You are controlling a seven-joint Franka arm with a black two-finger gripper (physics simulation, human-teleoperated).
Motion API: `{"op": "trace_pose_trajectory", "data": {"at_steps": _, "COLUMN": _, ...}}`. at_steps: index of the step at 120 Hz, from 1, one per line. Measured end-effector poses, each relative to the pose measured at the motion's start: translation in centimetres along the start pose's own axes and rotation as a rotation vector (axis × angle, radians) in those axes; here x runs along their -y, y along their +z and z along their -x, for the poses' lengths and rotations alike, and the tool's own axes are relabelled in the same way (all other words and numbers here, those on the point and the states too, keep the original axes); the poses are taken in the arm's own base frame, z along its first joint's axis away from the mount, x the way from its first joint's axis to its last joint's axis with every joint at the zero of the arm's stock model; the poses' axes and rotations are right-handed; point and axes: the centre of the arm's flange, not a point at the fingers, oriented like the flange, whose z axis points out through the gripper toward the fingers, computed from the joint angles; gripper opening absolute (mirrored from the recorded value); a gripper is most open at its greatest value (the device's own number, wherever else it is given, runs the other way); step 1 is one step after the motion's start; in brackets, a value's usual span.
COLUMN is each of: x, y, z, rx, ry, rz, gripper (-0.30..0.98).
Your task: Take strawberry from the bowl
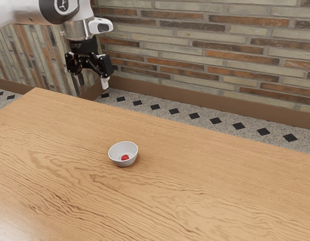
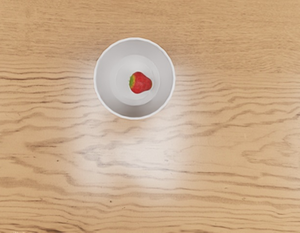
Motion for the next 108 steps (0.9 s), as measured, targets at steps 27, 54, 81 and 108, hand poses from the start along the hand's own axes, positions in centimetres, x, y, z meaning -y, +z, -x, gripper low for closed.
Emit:
{"op": "trace_pose_trajectory", "data": {"at_steps": 27, "x": -0.6, "y": 2.3, "z": -4.4, "rx": 0.037, "ry": -0.002, "rz": 0.002, "gripper": 0.69}}
{"op": "trace_pose_trajectory", "data": {"at_steps": 54, "x": -3.4, "y": 10.9, "z": -7.6, "rx": 0.176, "ry": 0.013, "rz": 0.021, "gripper": 0.69}}
{"op": "trace_pose_trajectory", "data": {"at_steps": 81, "x": -3.8, "y": 18.3, "z": -8.0, "rx": 0.17, "ry": -0.057, "rz": 0.049, "gripper": 0.69}}
{"op": "trace_pose_trajectory", "data": {"at_steps": 108, "x": -2.9, "y": 19.0, "z": -7.8, "rx": 0.066, "ry": -0.352, "rz": 0.101, "gripper": 0.67}}
